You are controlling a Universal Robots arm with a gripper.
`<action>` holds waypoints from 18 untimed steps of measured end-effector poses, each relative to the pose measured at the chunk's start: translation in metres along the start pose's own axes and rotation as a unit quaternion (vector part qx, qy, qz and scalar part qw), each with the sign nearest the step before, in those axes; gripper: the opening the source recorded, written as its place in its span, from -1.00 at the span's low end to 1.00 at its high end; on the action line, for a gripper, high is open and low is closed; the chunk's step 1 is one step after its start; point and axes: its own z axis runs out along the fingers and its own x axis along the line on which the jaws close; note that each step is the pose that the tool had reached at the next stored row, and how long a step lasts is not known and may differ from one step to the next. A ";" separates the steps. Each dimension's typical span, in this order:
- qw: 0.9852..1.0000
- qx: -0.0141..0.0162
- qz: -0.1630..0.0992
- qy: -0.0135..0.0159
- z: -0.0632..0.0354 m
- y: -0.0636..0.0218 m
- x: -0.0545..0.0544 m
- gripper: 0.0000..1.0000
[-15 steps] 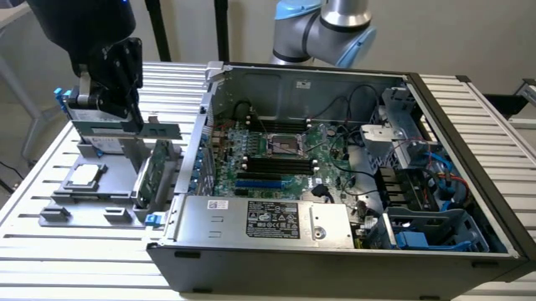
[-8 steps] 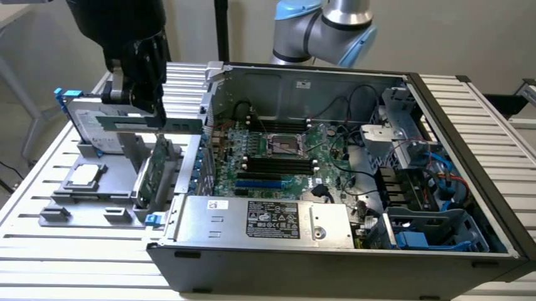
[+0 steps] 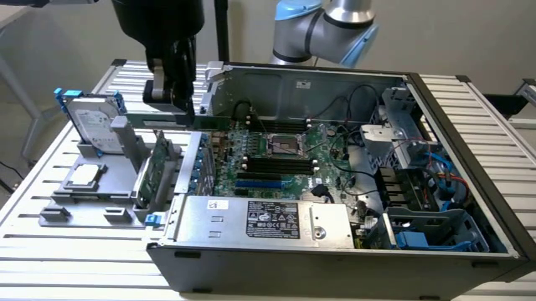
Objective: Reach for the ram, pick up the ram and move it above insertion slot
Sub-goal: 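Pick up the ram and move it above insertion slot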
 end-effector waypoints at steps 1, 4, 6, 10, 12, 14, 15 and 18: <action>1.000 0.000 0.000 -0.001 0.0000 -0.0046 0.000 -0.74; 1.000 0.000 0.000 -0.005 -0.0001 -0.0182 0.000 -0.74; 1.000 0.000 0.000 -0.006 -0.0002 -0.0272 -0.001 -0.74; 1.000 0.000 0.000 -0.009 -0.0002 -0.0456 -0.002 -0.74; 1.000 0.000 0.000 -0.009 -0.0003 -0.0546 -0.003 -0.74; 1.000 0.000 0.000 -0.010 -0.0003 -0.0637 -0.004 -0.74; 1.000 0.000 0.000 -0.010 -0.0003 -0.0682 -0.004 -0.74; 1.000 0.000 0.000 -0.010 0.0003 -0.0801 -0.008 -0.74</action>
